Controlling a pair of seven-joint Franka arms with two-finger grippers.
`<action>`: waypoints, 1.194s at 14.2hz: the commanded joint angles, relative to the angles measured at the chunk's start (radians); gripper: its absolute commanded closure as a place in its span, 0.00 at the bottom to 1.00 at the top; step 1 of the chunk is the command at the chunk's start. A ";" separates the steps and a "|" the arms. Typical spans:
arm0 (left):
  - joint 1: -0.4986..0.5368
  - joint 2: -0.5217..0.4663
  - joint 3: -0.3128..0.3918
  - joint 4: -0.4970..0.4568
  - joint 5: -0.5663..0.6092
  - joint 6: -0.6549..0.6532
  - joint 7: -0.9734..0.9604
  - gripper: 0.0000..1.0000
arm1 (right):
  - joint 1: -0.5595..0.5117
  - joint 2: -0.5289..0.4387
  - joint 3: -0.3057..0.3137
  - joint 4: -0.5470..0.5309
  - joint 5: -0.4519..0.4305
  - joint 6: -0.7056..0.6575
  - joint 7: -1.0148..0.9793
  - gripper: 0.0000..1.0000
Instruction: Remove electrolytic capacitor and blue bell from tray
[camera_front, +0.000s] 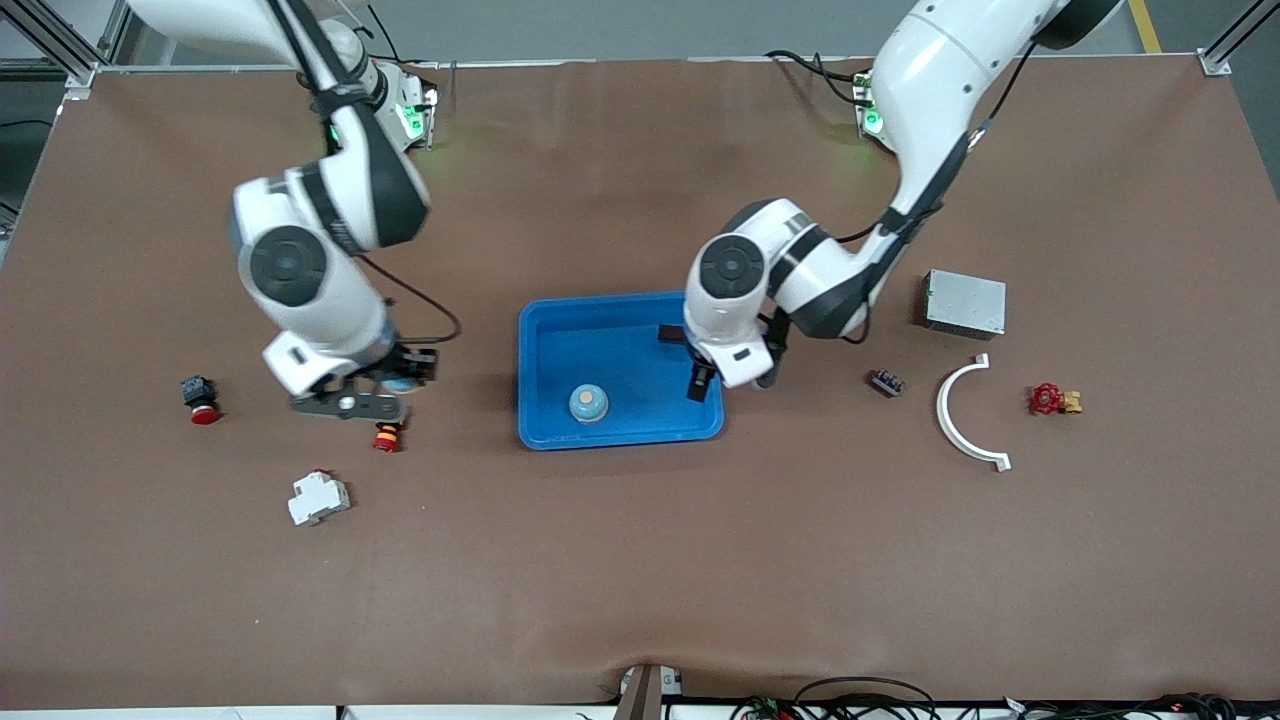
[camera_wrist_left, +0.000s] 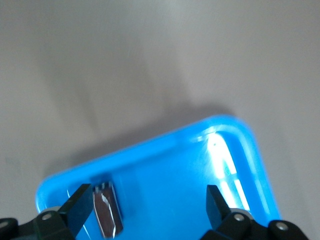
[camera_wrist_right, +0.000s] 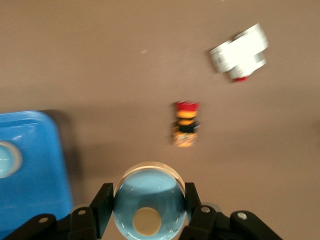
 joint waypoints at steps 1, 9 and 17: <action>-0.053 0.064 0.016 0.045 0.025 0.013 -0.095 0.00 | -0.107 -0.105 0.025 -0.203 0.027 0.141 -0.156 1.00; -0.073 0.131 0.017 0.038 0.023 0.063 -0.144 0.16 | -0.263 -0.110 0.017 -0.498 0.195 0.449 -0.463 1.00; -0.062 0.098 0.016 0.050 0.018 0.070 -0.140 1.00 | -0.258 -0.084 0.016 -0.677 0.195 0.731 -0.463 1.00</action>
